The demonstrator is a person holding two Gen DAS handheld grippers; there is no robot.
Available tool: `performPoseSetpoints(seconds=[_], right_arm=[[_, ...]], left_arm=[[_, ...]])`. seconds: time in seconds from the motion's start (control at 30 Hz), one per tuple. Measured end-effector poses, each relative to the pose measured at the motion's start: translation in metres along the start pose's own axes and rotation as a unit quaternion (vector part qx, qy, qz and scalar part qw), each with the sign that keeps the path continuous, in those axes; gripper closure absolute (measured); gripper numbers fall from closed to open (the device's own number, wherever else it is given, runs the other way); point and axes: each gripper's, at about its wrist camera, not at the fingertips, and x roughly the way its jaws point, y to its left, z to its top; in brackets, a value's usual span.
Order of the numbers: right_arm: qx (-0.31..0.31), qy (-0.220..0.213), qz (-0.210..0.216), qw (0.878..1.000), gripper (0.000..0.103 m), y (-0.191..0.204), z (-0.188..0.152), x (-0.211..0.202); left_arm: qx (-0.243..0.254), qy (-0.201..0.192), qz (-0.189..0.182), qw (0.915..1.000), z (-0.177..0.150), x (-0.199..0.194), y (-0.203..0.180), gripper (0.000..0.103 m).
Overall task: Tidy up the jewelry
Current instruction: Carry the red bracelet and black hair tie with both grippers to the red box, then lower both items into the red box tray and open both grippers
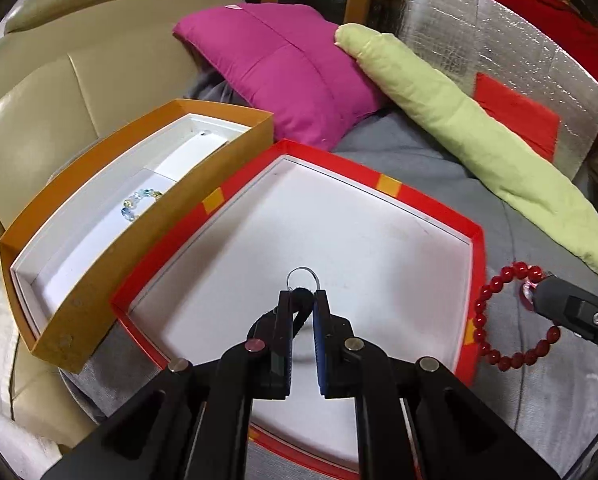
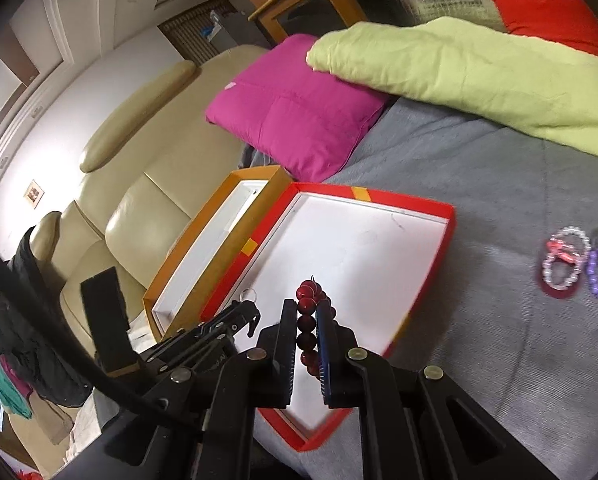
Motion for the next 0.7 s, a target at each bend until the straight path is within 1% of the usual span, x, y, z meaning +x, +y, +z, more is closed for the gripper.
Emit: performPoseSetpoints(seconds=[0.37,0.7], right_arm=[[0.008,0.03,-0.019,0.999,0.093,-0.013,0.007,0.044],[0.011,0.042,-0.028,0.999,0.093,-0.019,0.012,0.064]], left_arm=[[-0.008,0.012,0.018,0.9997,0.011,0.021,0.011,0.093],[-0.01,0.021,0.03,0.9993,0.014,0.036,0.014,0.093]])
